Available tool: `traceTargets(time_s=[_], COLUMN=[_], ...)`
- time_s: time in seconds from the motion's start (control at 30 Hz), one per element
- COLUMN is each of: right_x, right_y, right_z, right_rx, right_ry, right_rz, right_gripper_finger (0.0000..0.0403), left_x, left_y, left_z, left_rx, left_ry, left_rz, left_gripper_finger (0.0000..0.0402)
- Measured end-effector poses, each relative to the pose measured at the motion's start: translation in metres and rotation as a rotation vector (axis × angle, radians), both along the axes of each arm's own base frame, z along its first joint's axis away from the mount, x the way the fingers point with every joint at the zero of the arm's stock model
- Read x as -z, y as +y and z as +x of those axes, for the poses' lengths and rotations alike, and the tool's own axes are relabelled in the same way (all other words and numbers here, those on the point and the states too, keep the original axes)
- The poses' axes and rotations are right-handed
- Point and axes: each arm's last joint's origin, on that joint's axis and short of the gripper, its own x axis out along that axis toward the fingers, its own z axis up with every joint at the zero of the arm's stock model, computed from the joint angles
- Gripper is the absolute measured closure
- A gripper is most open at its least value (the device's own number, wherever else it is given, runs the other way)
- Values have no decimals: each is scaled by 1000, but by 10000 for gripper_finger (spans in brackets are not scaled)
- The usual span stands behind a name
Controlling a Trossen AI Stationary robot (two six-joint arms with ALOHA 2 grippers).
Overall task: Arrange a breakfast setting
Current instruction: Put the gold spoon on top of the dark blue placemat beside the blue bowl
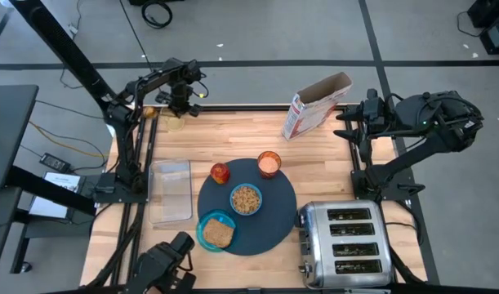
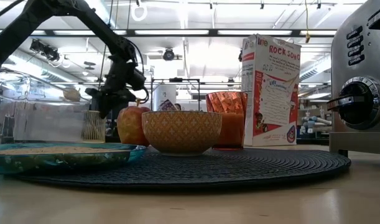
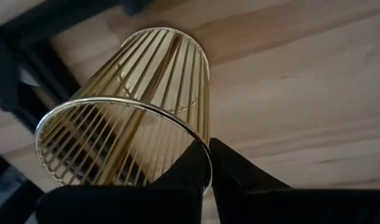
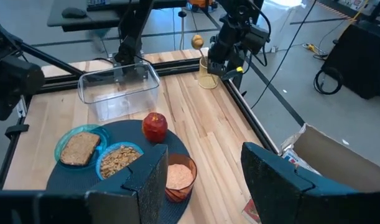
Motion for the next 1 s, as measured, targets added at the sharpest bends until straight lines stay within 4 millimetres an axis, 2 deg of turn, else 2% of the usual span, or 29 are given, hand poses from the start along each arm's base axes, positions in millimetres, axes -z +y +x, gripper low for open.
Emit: traceTargets(time_s=[0.23,0.4,0.53,0.7,0.83,1.0], right_x=[0,0,0,0,0,0], right_y=[0,0,1,1,1,1], right_z=[0,0,0,0,0,0], right_rx=[-11,-13,-29,-28,-17,-6], right_ry=[5,6,8,7,0,-8], right_rz=[-12,-11,-4,1,27,61], right_gripper_finger=[193,193,193,193,193,193], left_x=[0,-6,-25,-57,-73,-69], left_y=[-7,-7,-2,6,11,19], left_z=[11,13,11,2,-13,-26], left_rx=[30,40,95,218,244,275], left_ry=[-11,-44,-72,-89,-104,-104], left_rz=[-9,-15,-17,-8,38,16], left_gripper_finger=[375,331,285,243,233,233])
